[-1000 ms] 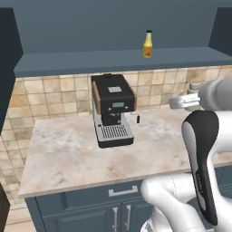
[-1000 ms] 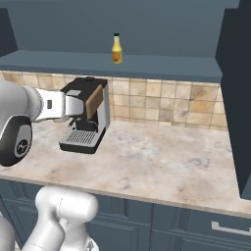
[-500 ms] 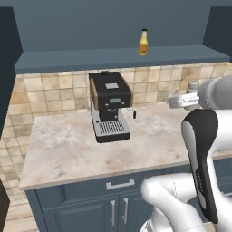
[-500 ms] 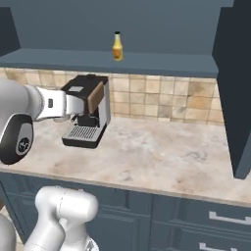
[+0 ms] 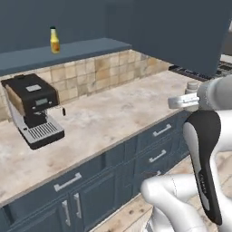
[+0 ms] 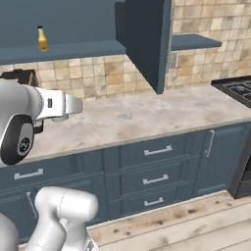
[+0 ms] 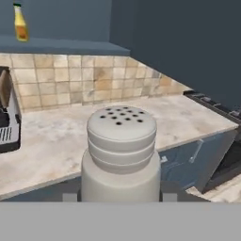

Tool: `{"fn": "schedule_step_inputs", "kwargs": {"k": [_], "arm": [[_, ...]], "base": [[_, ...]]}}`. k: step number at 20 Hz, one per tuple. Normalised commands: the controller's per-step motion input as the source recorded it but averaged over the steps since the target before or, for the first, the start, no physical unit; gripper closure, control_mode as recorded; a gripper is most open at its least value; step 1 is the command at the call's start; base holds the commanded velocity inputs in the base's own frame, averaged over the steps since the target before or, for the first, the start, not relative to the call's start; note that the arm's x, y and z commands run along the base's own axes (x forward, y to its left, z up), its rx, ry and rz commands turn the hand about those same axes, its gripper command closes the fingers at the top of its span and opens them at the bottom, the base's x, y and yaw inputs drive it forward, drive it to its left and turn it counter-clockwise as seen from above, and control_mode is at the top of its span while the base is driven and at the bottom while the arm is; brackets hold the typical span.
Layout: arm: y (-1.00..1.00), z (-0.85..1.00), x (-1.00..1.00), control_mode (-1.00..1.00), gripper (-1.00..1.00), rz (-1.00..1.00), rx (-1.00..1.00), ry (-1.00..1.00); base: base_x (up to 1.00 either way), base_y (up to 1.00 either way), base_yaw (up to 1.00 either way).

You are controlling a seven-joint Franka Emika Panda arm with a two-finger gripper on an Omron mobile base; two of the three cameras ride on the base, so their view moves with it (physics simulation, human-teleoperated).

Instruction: Take 2 condiments from the cabinet and move them on the counter near the stove.Make sure the condiments are lined up with each other, next to each other.

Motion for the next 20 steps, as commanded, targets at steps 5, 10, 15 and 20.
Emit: {"fn": "schedule_step_inputs", "kwargs": {"k": [5, 10, 15, 20], "arm": [[0.00, 0.00, 0.00, 1.00, 1.00, 0.00, 0.00, 0.00], [0.00, 0.00, 0.00, 1.00, 1.00, 0.00, 0.00, 0.00], [0.00, 0.00, 0.00, 1.00, 1.00, 0.00, 0.00, 0.00], [0.00, 0.00, 0.00, 1.00, 1.00, 0.00, 0.00, 0.00]], "base": [[-0.37, 0.00, -0.94], [-0.19, -0.03, -0.69], [-0.14, -0.32, -0.40], [0.51, -0.67, -0.44]]}}
